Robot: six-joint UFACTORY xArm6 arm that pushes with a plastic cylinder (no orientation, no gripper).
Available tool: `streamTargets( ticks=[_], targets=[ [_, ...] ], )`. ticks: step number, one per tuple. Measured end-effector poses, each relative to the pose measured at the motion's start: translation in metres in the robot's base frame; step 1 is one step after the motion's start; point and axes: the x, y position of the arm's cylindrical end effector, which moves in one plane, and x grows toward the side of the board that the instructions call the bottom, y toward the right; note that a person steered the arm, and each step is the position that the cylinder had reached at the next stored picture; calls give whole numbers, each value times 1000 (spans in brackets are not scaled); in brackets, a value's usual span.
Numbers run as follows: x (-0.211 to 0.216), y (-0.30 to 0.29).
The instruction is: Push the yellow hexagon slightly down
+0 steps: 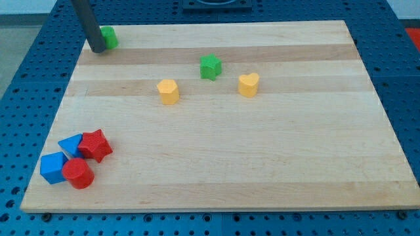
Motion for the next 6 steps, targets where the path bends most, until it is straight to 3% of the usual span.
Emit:
streamTargets(
  ticks=[2,3,6],
  targets=[
    [-2,0],
    [38,25],
    [106,128]
  ],
)
